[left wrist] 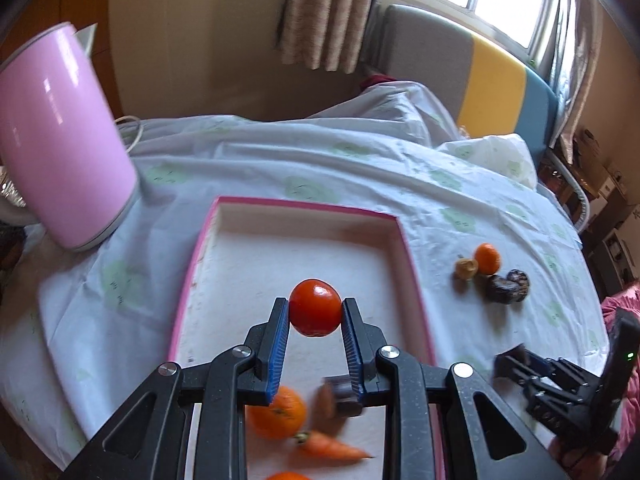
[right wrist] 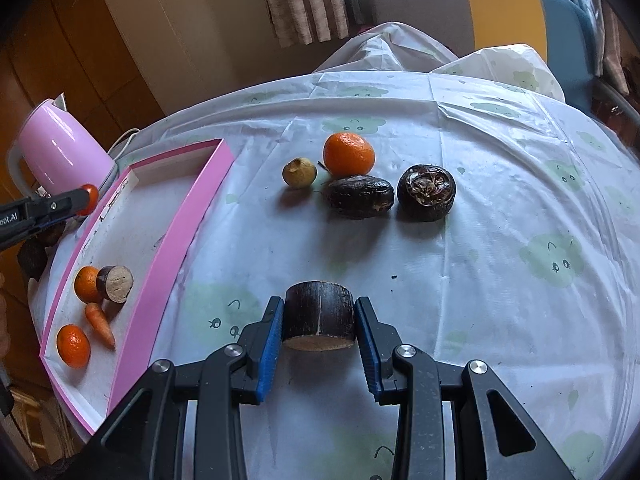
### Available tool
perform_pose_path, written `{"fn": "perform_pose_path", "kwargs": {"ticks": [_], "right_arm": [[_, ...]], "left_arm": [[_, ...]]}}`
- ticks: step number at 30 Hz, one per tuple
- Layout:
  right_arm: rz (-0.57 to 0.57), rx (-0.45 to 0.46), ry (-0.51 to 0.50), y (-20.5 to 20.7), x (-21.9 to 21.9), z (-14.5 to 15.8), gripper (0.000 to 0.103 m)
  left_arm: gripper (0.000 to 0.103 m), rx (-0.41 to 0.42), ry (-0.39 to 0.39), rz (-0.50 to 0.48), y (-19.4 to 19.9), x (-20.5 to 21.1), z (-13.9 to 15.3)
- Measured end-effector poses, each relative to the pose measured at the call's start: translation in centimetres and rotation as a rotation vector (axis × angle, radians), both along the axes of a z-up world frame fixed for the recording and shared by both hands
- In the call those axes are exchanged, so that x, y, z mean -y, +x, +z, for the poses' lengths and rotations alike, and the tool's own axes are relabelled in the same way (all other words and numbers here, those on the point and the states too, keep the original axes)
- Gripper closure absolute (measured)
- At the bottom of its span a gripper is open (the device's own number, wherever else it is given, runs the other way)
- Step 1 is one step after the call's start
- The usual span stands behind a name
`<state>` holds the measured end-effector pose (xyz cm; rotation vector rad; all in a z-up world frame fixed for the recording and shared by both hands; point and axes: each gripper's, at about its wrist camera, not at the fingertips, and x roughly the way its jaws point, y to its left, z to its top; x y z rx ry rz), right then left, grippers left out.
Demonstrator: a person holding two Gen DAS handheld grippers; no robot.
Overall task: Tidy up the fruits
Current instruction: 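Carry the cherry tomato into the tray and release it with the left gripper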
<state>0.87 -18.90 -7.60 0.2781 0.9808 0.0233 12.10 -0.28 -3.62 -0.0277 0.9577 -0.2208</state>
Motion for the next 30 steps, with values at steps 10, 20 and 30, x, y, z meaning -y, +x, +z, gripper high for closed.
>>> {"fn": "perform_pose_path", "kwargs": {"ticks": [10,20,30], "right_arm": [[0.010,-0.006,-0.086,0.1,-1.3,-0.2,0.067],[0.017,-0.009,-0.150,0.2,-1.8,-0.1,0.067],[0.031,-0.004,-0.141,-0.1,-2.7,0.4,0.067]], "left_arm": [[0.076,-0.036,0.005,0.053,-0.1,-2.0,-2.8],[0.073,0.037,0.006,0.070,-3.3,-2.0,-0.8],[0.072,0.101,0.011,0.049,-6.8,-1.8,0.9]]}}
